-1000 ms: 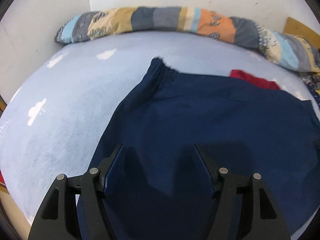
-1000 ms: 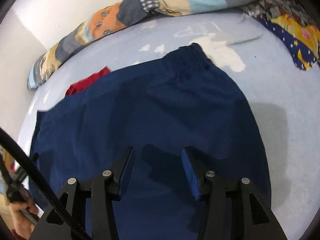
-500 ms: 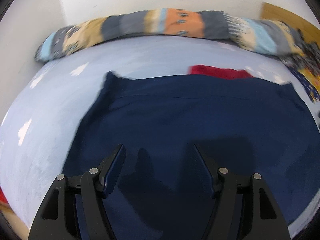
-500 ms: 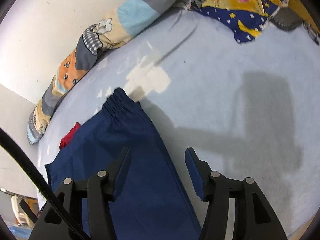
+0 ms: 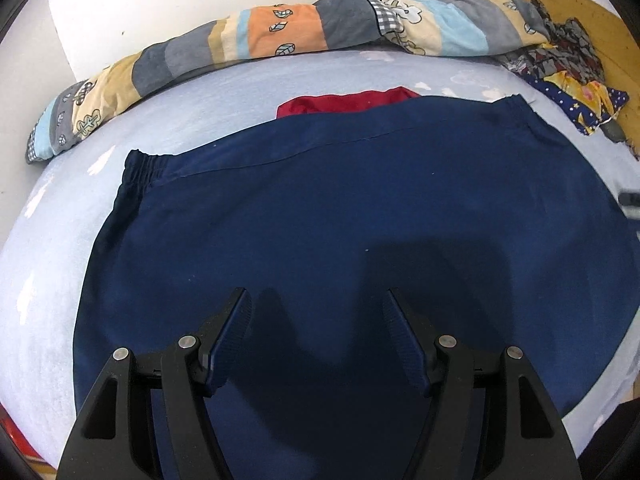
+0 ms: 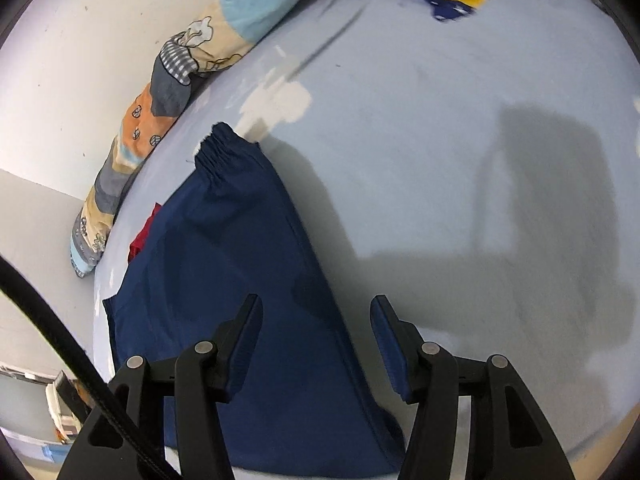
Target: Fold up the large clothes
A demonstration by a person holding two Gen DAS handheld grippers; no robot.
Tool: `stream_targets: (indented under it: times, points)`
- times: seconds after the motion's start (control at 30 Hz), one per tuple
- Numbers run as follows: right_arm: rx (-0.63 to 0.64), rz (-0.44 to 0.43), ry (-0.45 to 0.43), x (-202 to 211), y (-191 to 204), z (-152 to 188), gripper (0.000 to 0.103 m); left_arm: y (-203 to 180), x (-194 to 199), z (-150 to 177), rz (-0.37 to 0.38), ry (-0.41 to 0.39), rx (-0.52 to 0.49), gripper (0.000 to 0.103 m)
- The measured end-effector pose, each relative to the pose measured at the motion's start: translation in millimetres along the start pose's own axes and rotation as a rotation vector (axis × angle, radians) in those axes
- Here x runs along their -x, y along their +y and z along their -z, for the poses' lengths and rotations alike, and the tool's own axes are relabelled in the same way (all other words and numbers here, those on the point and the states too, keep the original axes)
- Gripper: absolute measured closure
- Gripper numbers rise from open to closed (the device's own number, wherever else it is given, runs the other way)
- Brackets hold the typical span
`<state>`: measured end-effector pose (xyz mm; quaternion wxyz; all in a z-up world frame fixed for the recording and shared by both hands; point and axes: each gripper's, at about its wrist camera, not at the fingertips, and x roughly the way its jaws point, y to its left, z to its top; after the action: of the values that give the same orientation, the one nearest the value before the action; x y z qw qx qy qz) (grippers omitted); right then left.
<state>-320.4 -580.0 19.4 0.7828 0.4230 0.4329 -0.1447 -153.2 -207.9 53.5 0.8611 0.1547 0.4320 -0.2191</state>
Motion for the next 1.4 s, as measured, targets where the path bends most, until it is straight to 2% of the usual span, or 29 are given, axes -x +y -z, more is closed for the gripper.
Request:
stream_targets:
  times: [0.2, 0.33, 0.43, 0.53, 0.73, 0.87, 0.97, 1.13, 1.2, 1.23, 1.27, 1.37, 1.4]
  points:
    - [-0.114, -0.080, -0.036, 19, -25, 41, 0.039, 6, 4, 2, -0.003, -0.001, 0.017, 0.035]
    - [-0.196, -0.138, -0.034, 18, -40, 74, 0.038, 10, 4, 3, -0.006, 0.008, 0.040, 0.035]
    - [-0.245, -0.223, -0.031, 14, -44, 98, 0.038, 12, 4, 3, -0.006, 0.012, 0.046, 0.035]
    - [-0.250, -0.282, -0.034, 7, -39, 106, 0.036, 10, 4, 4, -0.007, 0.016, 0.046, 0.035]
    - [-0.270, -0.349, -0.061, -9, -38, 81, 0.035, 6, -1, 4, -0.008, 0.028, 0.036, 0.035]
    - [-0.268, -0.445, 0.001, -29, -37, 47, 0.030, 8, -2, 4, -0.001, 0.033, 0.044, 0.035]
    - [-0.203, -0.487, 0.087, -44, -27, 20, 0.030, 9, -2, 4, 0.004, 0.038, 0.054, 0.035]
    - [0.055, -0.466, 0.183, -61, 9, -25, 0.031, 11, -5, 3, -0.010, 0.041, 0.049, 0.035]
    - [0.119, -0.424, 0.237, -76, 18, -33, 0.044, 12, -6, 3, -0.012, 0.042, 0.049, 0.035]
    - [0.152, -0.385, 0.269, -85, 21, -32, 0.065, 12, -7, 2, -0.016, 0.043, 0.049, 0.034]
    - [0.187, -0.351, 0.274, -88, 23, -29, 0.069, 13, -8, 2, -0.019, 0.043, 0.049, 0.033]
    - [0.211, -0.368, 0.267, -86, 29, -24, 0.076, 15, -10, 2, -0.026, 0.044, 0.045, 0.032]
    - [0.235, -0.346, 0.249, -82, 35, -21, 0.081, 15, -11, 1, -0.030, 0.044, 0.046, 0.032]
